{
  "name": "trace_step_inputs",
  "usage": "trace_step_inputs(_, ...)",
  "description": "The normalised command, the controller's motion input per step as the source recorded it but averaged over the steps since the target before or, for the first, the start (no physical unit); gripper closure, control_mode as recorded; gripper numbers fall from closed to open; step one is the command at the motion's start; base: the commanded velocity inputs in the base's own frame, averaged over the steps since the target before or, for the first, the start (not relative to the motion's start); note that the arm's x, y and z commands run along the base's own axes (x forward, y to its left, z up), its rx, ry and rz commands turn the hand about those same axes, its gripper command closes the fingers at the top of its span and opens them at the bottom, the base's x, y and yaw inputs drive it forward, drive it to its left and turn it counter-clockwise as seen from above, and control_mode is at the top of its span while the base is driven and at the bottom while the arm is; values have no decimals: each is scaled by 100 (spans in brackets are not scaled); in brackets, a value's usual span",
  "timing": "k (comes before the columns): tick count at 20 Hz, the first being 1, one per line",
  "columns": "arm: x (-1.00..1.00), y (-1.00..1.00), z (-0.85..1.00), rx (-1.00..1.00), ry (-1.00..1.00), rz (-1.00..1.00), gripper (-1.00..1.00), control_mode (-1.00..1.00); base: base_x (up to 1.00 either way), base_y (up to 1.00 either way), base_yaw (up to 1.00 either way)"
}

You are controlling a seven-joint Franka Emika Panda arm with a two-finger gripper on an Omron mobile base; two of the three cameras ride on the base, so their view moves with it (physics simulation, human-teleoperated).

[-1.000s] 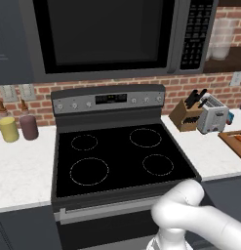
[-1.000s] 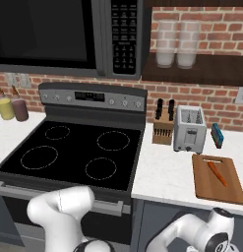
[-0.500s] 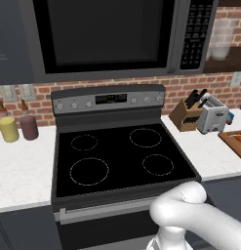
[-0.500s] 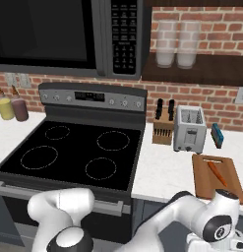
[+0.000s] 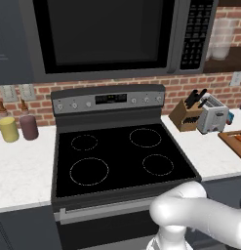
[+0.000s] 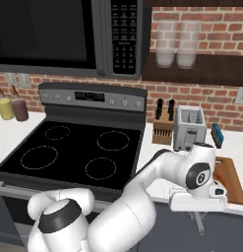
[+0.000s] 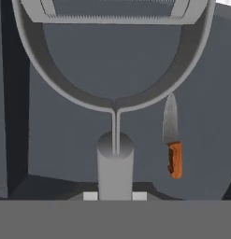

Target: Place the appropriate cutting tool for cutting the carrot skin on the cutting board.

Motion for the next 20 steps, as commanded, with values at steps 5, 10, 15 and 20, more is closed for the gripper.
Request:
trace_step_inputs(5, 45, 0, 36, 4, 0, 2, 100, -100, 0, 0, 0)
trace_step_inputs(10, 70, 9, 8, 10, 0, 0, 100, -100, 0, 0, 0)
trace_step_inputs(15, 97, 3, 0, 15, 0, 0, 100, -100, 0, 0, 0)
trace_step_inputs(20, 76, -3, -8, 15, -2, 0, 100, -100, 0, 0, 0)
